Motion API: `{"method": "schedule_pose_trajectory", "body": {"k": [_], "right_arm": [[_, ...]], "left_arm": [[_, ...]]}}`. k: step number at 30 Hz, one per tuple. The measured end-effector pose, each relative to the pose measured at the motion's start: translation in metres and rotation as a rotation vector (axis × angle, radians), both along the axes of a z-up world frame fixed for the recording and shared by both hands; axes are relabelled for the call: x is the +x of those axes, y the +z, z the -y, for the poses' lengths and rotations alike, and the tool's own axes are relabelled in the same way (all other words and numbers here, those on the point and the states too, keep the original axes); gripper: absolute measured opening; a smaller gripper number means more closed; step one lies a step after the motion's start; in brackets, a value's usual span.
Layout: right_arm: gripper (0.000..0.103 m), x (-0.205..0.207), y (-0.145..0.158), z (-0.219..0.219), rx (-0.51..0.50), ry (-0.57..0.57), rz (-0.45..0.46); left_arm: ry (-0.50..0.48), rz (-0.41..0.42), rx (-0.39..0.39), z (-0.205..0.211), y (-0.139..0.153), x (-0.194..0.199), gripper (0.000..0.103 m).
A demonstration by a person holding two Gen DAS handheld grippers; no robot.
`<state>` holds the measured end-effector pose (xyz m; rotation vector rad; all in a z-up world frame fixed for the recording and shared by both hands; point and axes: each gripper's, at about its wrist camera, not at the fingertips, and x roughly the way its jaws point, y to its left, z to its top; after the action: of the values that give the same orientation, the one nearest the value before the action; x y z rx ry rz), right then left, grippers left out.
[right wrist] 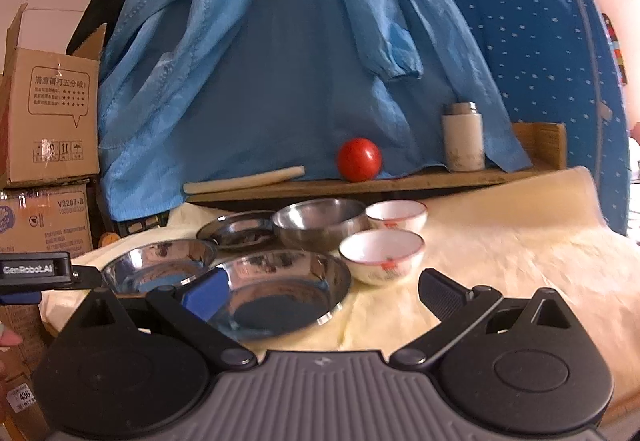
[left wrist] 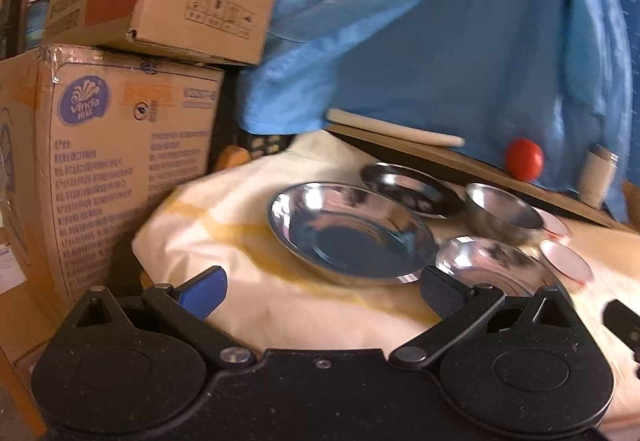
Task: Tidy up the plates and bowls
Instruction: 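Close the left tool on the large steel plate rim while the right tool grips it too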
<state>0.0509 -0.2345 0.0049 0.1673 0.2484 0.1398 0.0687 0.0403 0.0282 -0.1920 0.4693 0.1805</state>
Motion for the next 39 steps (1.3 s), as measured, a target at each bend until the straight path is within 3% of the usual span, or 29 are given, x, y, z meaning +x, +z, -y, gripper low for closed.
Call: {"method": "schedule_pose_trajectory", "body": {"k": [5,17,25,28,34,39], "right_arm": [[0.103,0.034,0.013,-0.01,0.001,0.074,-0.019],[0.103,0.118,0.035,-0.06,-0.027,0.318,-0.107],[0.103,0.163,0.03,-0.069,0.062,0.368,-0.192],[0.097,0.174,0.028,-0.071,0.083,0.388,-0.227],[0.082,0.187,0.024,-0.093,0.033,0.431,-0.264],[0.074,0.194,0.017,-0.11,-0.038,0.419,-0.33]], "left_arm": [[0.04,-0.056,-0.029,-0.017,-0.001,0.031,0.102],[0.028,-0.113,-0.116,-0.041,-0.011,0.077,0.1],[-0.022,-0.102,-0.187,-0.044,-0.018,0.088,0.084],[-0.019,-0.096,-0.188,-0.044,-0.018,0.09,0.076],[-0.025,-0.11,-0.239,-0.049,-0.024,0.093,0.053],[-0.013,-0.102,-0.244,-0.052,-0.027,0.092,0.046]]}}
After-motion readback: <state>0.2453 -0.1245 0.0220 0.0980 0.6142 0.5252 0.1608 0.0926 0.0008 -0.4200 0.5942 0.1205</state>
